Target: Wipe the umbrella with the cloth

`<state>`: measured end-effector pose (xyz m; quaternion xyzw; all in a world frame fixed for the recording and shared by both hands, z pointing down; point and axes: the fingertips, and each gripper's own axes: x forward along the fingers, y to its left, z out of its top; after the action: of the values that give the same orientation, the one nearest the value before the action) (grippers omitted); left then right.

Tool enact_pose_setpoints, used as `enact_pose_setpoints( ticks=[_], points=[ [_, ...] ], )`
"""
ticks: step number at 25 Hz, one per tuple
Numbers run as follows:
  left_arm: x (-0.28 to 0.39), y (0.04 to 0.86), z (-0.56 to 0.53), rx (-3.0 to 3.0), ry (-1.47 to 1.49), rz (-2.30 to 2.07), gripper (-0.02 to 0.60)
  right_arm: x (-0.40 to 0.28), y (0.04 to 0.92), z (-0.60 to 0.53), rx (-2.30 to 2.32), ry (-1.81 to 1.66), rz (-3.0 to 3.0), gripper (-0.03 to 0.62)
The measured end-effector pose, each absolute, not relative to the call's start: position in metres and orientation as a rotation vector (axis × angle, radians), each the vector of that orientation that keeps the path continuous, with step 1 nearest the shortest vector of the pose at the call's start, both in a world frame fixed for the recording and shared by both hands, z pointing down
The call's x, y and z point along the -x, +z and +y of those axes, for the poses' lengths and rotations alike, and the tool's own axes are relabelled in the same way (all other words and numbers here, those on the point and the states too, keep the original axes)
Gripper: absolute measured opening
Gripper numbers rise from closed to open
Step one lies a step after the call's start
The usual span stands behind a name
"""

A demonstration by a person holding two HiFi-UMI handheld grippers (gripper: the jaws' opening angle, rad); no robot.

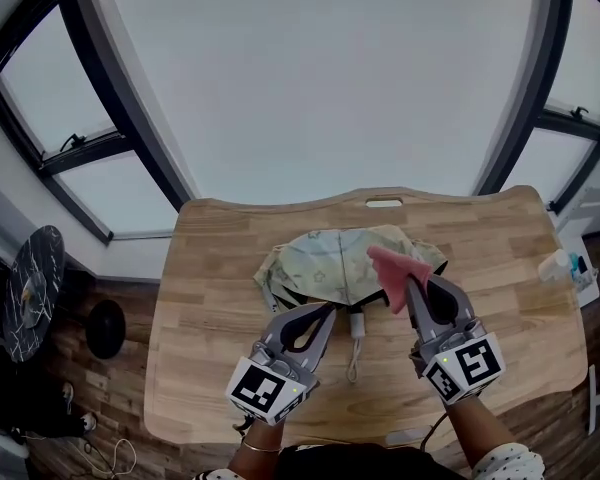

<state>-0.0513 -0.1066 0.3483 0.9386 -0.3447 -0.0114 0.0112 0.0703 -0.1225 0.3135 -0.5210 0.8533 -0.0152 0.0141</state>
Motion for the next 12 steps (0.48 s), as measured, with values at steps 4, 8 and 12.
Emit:
enact_pose_setpoints(
  ticks=[4,8,12],
  points=[
    [0.059,0.358,-0.122,-2.912,-0.051,-1.090,-0.014,-0.051,0.325,-0.146,1.620,-0.045,2.701,0.026],
    [0.063,0.370,-0.138,-2.889,-0.047,-1.087,-0.014,-0.033,0.342,-0.175,1.617,-0.042,2.752,0.026],
    [0.070,0.378,-0.151,-2.868,-0.056,-1.099,-0.015,-0.014,0.359,-0.203,1.604,-0.037,2.819,0.026]
  ],
)
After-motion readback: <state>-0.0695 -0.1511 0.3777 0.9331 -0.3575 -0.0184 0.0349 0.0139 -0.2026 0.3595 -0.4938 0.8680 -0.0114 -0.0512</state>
